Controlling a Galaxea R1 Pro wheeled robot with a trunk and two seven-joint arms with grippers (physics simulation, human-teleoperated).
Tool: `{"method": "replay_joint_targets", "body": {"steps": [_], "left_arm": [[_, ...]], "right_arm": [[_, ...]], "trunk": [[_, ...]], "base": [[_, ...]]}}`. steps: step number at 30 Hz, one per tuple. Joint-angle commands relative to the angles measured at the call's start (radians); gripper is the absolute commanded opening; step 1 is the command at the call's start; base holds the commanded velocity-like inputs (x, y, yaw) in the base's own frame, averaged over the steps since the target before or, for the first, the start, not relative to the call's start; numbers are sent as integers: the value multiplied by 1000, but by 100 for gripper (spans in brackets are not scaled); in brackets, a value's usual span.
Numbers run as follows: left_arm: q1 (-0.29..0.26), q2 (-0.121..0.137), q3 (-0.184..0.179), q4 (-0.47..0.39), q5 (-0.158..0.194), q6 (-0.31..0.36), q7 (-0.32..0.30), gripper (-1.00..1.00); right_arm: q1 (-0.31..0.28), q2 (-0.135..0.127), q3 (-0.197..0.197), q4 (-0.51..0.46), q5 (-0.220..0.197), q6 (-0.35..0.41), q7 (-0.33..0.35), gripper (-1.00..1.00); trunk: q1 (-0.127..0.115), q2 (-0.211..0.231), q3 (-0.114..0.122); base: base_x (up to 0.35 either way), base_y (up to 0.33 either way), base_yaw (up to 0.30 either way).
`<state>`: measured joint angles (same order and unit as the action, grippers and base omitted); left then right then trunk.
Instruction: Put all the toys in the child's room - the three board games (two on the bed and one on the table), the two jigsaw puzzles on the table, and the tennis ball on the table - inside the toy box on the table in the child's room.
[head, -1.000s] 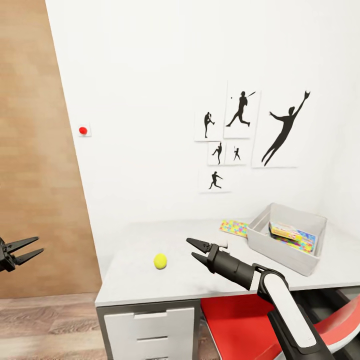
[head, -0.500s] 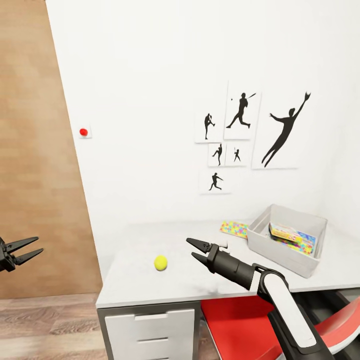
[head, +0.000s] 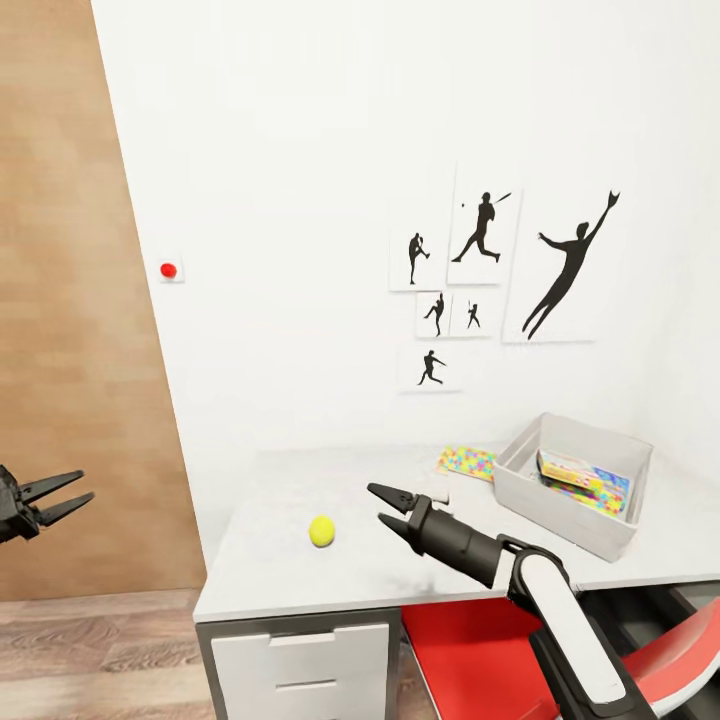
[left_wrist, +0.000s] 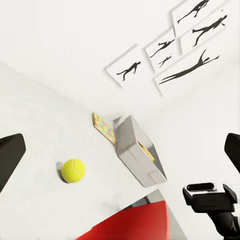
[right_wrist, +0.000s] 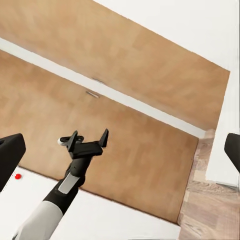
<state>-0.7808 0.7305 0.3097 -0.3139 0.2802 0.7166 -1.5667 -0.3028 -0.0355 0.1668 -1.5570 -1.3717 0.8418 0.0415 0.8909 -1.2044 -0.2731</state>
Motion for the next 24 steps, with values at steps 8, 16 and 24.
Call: {"method": "replay_joint_targets", "body": {"steps": [8,16,24], "left_arm": [[4,-41,-8,12,-6,1,-4,100],[5,-47,-9,13,-7,46,-4,100],[5,-46,-4,13,-7,90,-4,100]], "right_arm": [[0,1,-38,23,8,-9,-18,100],[-2,-3,-65,29,7,19,27,100],[-2,-4,-67,29,6,20,59,100]], "trunk": [[0,-1,-1],[0,-1,-1],[0,-1,-1]], "base": [[0,0,0],[25,20,0],[22,22,0]]}}
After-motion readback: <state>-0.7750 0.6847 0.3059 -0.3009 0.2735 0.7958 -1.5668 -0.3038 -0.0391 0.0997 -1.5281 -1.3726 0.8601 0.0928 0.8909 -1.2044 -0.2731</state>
